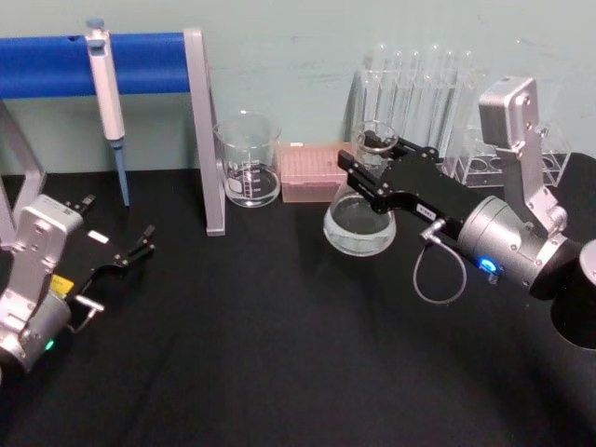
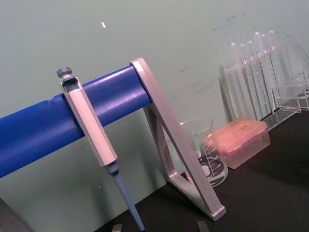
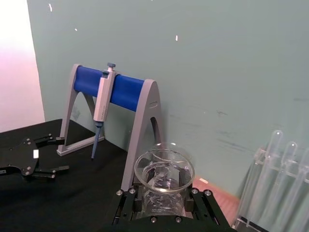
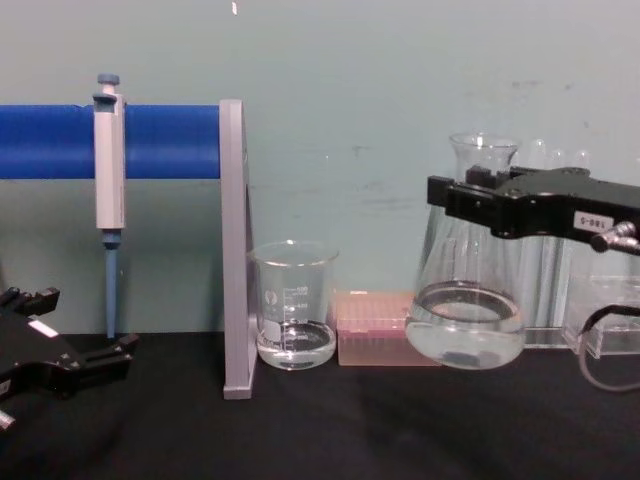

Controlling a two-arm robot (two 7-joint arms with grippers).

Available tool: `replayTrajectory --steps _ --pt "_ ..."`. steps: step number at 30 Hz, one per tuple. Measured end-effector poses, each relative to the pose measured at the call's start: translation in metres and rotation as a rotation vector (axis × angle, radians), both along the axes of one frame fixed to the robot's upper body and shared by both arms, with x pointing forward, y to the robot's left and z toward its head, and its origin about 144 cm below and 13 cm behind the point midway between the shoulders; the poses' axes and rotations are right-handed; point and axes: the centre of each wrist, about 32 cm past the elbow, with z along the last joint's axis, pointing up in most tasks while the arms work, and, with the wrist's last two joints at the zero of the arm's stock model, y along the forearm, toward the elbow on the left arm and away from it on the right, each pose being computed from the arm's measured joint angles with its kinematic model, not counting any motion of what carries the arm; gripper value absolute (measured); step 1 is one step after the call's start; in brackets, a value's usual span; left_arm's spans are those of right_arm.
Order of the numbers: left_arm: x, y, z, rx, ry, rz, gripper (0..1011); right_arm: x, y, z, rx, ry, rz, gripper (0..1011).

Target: Grasp the erlenmeyer flask with one hand, shake it three times, then place it back.

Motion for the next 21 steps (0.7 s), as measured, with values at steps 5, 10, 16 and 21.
replayTrajectory --steps 5,10,16,21 --pt "0.000 0.000 0.000 0.000 0.000 0.000 1001 -0.001 -0.002 0.000 0.000 0.000 -0.010 458" --pt "0.000 0.000 0.000 0.000 0.000 0.000 1001 -0.001 -0.001 0.000 0.002 0.000 -0.001 458" --pt "0.000 0.000 0.000 0.000 0.000 0.000 1001 -0.001 0.004 0.000 0.002 0.002 0.034 458" --pt "0.000 0.000 0.000 0.000 0.000 0.000 1001 0.000 0.009 0.000 -0.001 0.003 0.067 458"
